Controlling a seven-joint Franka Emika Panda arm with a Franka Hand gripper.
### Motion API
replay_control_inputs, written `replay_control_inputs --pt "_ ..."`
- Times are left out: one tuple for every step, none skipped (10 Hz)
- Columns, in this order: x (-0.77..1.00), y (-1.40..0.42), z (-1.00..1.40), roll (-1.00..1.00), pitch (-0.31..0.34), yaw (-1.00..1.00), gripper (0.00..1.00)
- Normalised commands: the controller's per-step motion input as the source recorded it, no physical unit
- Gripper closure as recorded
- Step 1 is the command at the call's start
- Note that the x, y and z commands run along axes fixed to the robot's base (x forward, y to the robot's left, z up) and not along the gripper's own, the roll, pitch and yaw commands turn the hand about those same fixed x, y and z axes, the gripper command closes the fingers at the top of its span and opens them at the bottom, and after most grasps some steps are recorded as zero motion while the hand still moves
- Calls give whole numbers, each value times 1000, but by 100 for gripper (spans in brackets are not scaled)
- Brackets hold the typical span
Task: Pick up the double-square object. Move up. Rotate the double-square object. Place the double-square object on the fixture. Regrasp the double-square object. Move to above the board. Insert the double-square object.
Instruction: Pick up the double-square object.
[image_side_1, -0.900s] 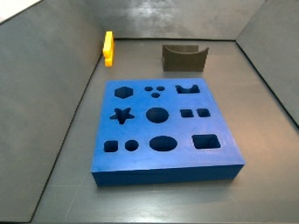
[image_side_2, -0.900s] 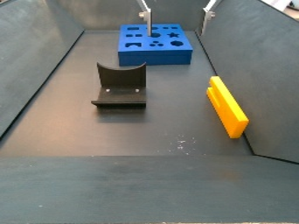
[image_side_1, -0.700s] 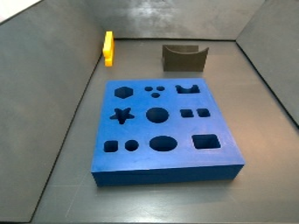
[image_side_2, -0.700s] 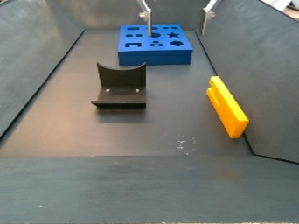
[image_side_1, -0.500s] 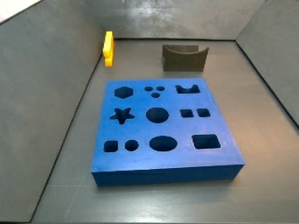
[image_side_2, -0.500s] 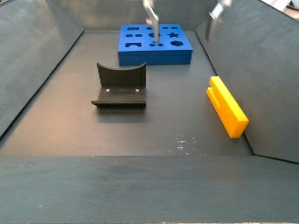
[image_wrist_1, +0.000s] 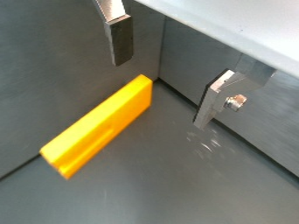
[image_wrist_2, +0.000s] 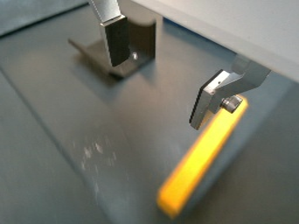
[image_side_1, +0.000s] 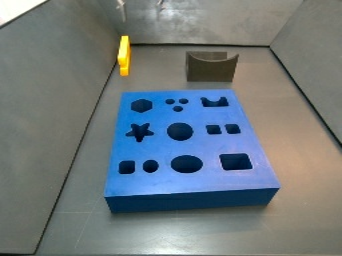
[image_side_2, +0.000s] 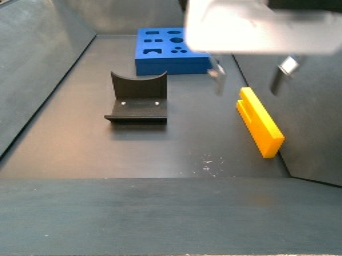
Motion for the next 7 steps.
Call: replay_control_inputs --pt "-634 254 -694 71 -119 17 0" --pt "-429 217 -409 99 19 0 0" --pt "-274 206 -460 34 54 0 0" --pt "0 209 -626 -34 -34 0 0" --pt "9 277 -800 -31 -70 74 0" --pt "74 271 -846 -29 -67 83 0" --pt "114 231 -889 0 -34 123 0"
